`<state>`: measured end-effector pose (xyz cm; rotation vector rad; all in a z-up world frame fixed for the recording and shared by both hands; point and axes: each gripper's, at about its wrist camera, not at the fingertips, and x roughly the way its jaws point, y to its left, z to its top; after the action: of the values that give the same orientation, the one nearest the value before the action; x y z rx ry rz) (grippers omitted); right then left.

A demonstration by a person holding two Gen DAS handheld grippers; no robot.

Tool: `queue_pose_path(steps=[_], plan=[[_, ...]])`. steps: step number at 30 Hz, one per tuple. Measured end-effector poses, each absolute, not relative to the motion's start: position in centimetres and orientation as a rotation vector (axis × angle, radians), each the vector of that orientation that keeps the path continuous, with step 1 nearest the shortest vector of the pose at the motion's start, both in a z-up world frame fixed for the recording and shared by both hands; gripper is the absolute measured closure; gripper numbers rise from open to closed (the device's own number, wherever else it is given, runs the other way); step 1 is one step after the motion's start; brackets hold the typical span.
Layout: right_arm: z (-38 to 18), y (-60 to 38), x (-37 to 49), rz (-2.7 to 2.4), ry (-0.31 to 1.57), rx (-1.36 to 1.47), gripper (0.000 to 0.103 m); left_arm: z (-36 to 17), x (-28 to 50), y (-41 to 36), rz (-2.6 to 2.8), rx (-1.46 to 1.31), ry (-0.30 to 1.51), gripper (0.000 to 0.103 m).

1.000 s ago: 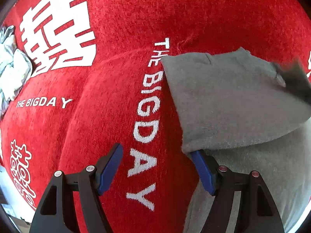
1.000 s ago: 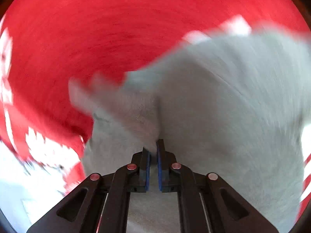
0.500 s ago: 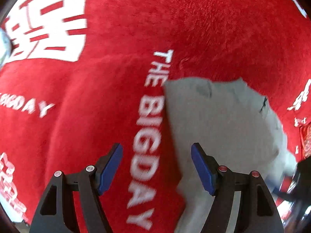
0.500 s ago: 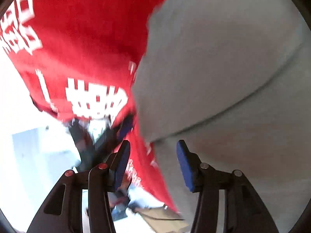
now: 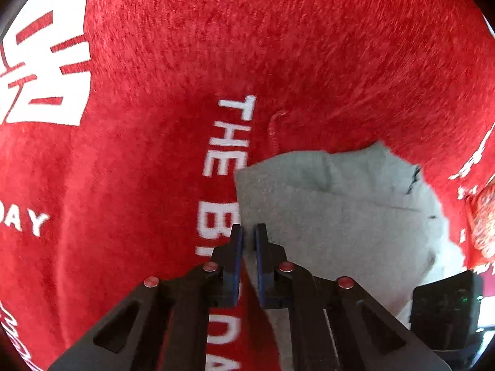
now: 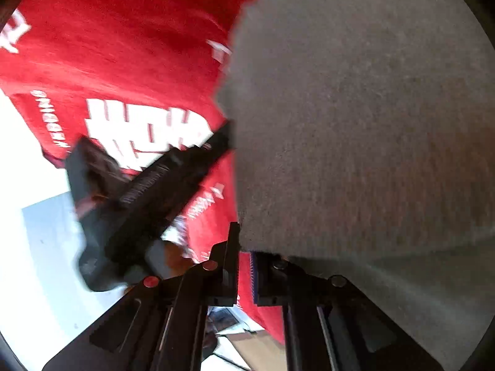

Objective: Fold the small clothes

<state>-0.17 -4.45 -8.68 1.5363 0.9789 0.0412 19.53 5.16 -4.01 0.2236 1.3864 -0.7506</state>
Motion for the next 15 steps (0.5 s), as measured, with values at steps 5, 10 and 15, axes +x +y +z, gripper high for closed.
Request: queue_pose_path(steps=[5,10,15], plan=[[-5.8,-6.1,-2.5,0.061,1.015,1.464,0.075,-4.6,19.3,5.1,-0.719,0.259,1.365,0.093],[-0.9,-14.3,-11.0,-0.244,0.926,1.265,0.04,-3.1,18.1,4.9,-0.686,0.3,1.311,0.093],[-1.8,-22.0,-18.7,-0.582,0.856,1.337,0.04,-1.5,16.8,4.7,-0.68,0.307,1.264,0.093]])
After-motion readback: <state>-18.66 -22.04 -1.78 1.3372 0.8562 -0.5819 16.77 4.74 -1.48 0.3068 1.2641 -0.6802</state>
